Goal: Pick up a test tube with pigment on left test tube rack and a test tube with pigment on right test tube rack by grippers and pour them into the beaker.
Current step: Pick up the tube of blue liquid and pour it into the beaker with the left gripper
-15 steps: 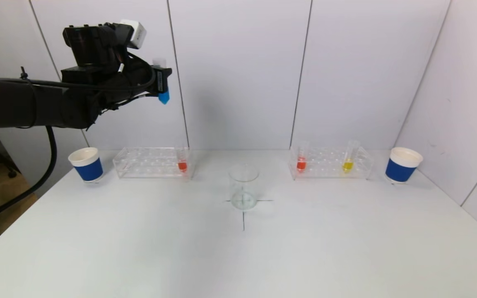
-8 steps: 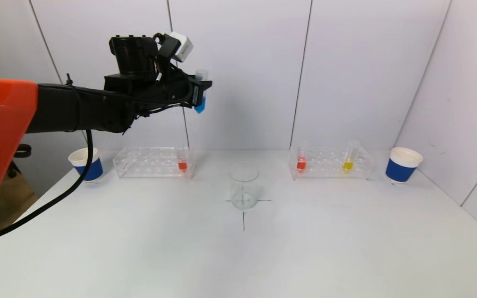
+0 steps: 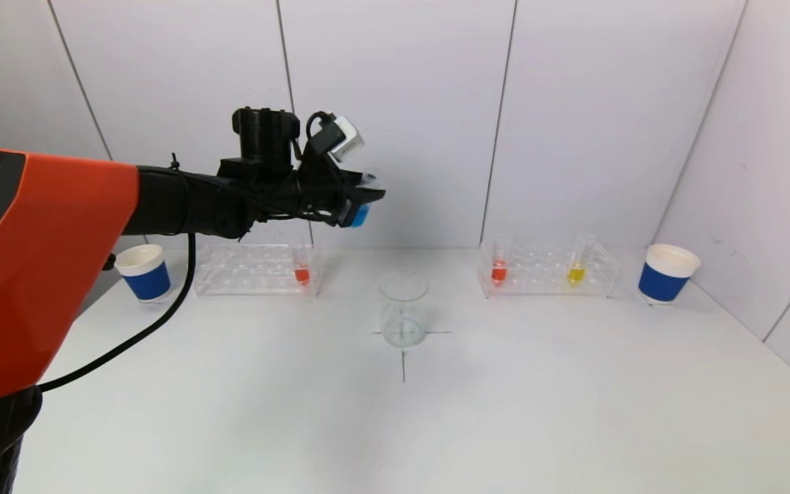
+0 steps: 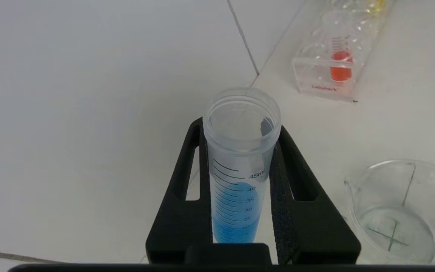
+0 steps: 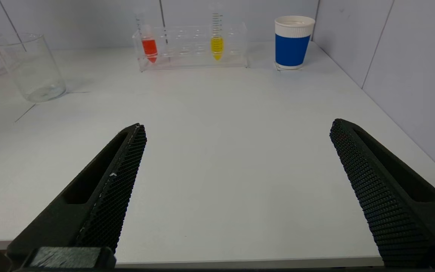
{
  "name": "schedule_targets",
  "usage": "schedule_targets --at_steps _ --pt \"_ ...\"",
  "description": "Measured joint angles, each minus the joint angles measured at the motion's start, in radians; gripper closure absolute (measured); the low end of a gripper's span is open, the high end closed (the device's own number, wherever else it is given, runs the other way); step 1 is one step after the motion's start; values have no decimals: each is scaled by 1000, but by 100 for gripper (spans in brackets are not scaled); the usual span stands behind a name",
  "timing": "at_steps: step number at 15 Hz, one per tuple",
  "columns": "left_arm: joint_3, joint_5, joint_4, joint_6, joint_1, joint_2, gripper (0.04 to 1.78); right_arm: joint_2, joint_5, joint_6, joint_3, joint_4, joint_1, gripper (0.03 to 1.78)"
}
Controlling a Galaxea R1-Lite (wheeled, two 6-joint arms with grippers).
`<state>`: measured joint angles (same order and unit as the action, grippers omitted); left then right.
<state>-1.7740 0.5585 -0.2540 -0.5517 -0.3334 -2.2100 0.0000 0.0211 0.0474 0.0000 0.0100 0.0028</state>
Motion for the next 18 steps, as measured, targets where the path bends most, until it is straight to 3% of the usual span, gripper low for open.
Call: schedule_targets --at_steps 7,9,18 --pt "-62 188 288 -330 3 -27 137 0 0 0 0 0 0 4" --pt "-75 194 341 -411 -3 -30 137 0 0 0 0 0 0 4" --pt "-67 166 355 -750 -23 -54 137 0 0 0 0 0 0 4"
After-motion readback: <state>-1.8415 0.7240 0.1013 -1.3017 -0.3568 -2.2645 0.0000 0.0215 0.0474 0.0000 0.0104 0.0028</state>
